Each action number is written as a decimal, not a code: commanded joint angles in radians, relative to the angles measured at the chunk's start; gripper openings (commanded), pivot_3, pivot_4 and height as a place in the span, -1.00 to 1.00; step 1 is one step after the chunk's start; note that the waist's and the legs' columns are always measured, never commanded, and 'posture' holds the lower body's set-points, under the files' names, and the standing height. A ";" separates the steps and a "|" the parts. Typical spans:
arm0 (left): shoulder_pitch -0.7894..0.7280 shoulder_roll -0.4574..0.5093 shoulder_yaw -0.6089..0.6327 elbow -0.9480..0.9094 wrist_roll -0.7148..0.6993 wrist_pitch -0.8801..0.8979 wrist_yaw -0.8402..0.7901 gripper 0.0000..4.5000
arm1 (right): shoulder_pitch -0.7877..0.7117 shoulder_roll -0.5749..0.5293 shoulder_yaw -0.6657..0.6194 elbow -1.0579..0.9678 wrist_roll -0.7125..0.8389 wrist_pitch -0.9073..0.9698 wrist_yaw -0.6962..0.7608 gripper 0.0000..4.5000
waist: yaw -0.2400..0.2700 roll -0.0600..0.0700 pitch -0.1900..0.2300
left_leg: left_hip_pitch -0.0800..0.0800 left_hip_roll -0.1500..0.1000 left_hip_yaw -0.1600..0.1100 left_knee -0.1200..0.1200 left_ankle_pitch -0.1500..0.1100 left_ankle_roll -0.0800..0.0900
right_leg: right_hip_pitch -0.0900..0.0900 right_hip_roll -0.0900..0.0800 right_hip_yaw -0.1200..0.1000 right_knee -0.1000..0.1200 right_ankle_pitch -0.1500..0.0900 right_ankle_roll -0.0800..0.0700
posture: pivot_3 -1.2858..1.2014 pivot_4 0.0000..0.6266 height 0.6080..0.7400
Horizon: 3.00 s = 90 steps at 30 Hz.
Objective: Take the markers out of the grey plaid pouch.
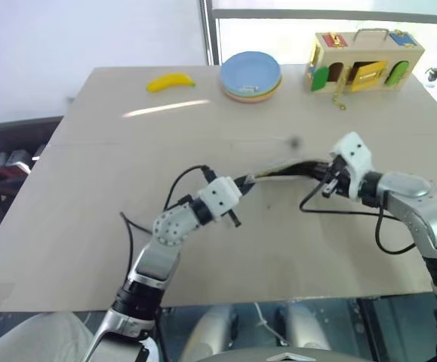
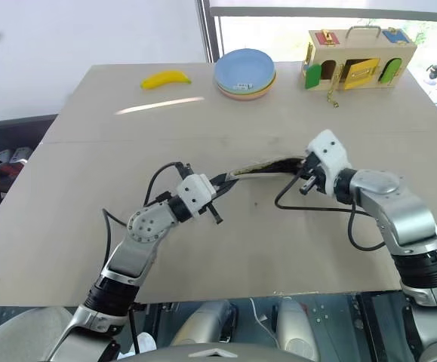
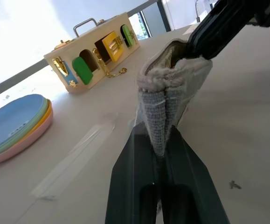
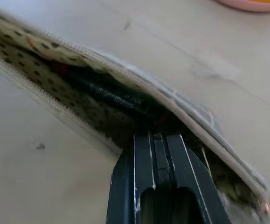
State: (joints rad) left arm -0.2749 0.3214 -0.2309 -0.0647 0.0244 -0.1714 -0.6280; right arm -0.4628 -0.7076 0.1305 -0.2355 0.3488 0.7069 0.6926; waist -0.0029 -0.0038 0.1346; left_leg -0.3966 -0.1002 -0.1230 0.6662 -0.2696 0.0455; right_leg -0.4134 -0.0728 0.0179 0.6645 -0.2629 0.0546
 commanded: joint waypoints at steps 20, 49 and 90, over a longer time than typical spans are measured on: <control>-0.038 -0.044 0.020 -0.224 -0.505 0.675 -0.145 -1.00 | -0.181 -0.387 0.187 -0.210 -0.149 0.072 0.498 0.94 | 0.003 0.000 0.000 | -0.001 0.000 -0.001 0.000 0.000 0.000 | 0.000 0.000 -0.001 -0.001 0.000 0.000 | 0.03 -0.52 1.00; -0.025 -0.086 -0.019 -0.054 -0.428 0.639 -0.158 -1.00 | -0.193 -0.129 0.357 0.078 -0.419 -0.089 0.490 -0.26 | 0.006 -0.001 0.000 | 0.001 0.001 0.000 0.002 0.000 0.000 | 0.002 0.001 0.000 0.000 0.001 -0.001 | 0.03 -0.52 1.00; -0.113 -0.090 0.133 -0.188 -0.791 1.048 -0.177 -1.00 | -0.365 -0.259 0.222 -0.198 -0.276 0.145 0.624 0.05 | 0.009 0.000 0.001 | -0.002 0.000 -0.002 0.001 0.000 0.000 | 0.000 0.000 -0.002 -0.002 0.001 -0.001 | 0.03 -0.52 1.00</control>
State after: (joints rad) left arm -0.3725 0.2314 -0.1207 -0.1899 -0.6905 0.8254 -0.7947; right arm -0.8092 -0.9497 0.3743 -0.3855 0.0562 0.8342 1.2996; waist 0.0058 -0.0039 0.1355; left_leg -0.3989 -0.0997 -0.1254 0.6673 -0.2699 0.0455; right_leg -0.4136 -0.0730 0.0157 0.6624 -0.2623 0.0537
